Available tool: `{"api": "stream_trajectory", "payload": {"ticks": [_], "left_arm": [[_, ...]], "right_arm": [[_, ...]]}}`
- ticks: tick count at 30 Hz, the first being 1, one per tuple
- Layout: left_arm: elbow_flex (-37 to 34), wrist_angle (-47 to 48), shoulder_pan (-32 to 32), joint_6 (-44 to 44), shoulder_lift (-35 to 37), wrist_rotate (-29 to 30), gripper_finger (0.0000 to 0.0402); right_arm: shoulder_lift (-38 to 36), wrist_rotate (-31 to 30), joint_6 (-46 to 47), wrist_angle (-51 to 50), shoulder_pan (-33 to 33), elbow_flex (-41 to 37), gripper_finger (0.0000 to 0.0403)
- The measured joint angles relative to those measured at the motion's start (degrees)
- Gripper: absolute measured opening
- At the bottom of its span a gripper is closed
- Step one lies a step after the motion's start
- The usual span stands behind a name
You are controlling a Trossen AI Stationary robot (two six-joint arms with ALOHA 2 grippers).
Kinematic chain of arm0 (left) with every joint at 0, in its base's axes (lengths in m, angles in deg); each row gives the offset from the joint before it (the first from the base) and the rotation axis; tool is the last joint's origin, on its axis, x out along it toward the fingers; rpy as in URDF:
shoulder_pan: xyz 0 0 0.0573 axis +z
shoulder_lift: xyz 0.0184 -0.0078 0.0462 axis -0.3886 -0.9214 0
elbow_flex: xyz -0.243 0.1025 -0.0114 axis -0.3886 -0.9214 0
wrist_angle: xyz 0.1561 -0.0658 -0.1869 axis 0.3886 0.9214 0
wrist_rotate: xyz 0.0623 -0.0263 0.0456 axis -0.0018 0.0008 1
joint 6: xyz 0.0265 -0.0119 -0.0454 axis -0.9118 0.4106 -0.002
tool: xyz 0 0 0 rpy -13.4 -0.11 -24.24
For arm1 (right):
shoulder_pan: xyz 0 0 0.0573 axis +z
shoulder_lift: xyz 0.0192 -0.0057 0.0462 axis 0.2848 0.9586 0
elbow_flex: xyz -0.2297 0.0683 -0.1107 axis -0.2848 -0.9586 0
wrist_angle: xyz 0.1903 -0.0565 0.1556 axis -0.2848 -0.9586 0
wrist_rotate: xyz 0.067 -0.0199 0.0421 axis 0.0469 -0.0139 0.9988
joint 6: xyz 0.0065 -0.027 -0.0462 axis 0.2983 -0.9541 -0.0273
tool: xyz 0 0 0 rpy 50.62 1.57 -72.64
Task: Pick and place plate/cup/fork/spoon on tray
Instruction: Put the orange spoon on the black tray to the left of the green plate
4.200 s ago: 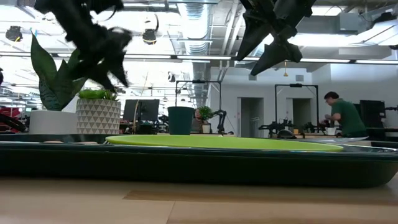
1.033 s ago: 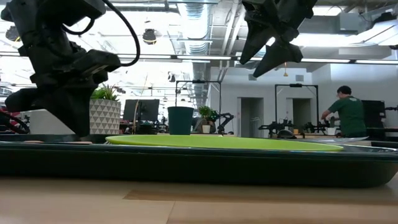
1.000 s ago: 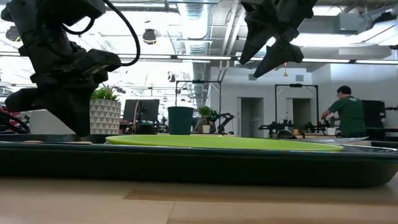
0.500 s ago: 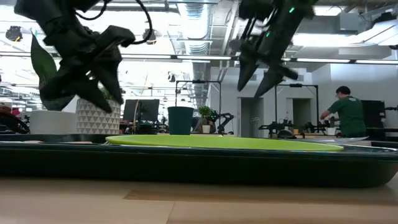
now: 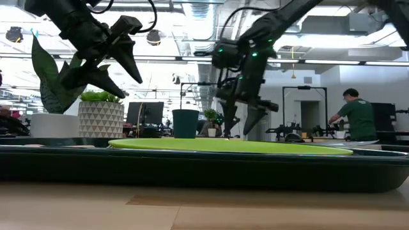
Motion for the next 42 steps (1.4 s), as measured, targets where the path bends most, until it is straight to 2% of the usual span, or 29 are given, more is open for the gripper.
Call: {"api": "stream_trajectory", "payload": {"ticks": [5,10,16,19,24,30,32,42], "left_arm": [[0.0,0.31,0.37,-0.42,-0.04,0.13,0.022],[0.0,0.37,0.35,-0.47,-0.04,1.28,0.022],[0.0,0.36,0.35,-1.7,-0.05,1.7,0.022],[0.0,0.59,0.35,-1.98,-0.07,1.83,0.022],[0.0,0.62,0.35,-3.01,-0.07,2.1,0.0219],[0.0,0.66,0.35,-3.73,-0.07,2.25,0.0219],[0.0,0.68,0.35,-4.07,-0.07,2.29,0.0219],[0.0,0.52,0.35,-4.11,-0.07,3.11,0.0219]], "right_arm": [[6.66,-0.9,-0.7,-7.2,-1.52,8.27,0.0286],[12.22,-0.88,-1.61,-9.19,-2.43,14.59,0.0286],[16.99,0.33,1.25,-14.09,-3.01,19.26,0.0285],[18.85,1.63,4.27,-16.76,-3.37,20.49,0.0272],[20.15,3.33,5.63,-17.62,-3.6,20.82,0.0203],[19.84,3.1,5.74,-17.57,-3.41,20.6,0.0055],[19.75,3.23,4.53,-16.87,-3.2,20.48,0.0017],[16.21,3.1,3.29,-18.32,-3.18,20.04,0.0006]]}}
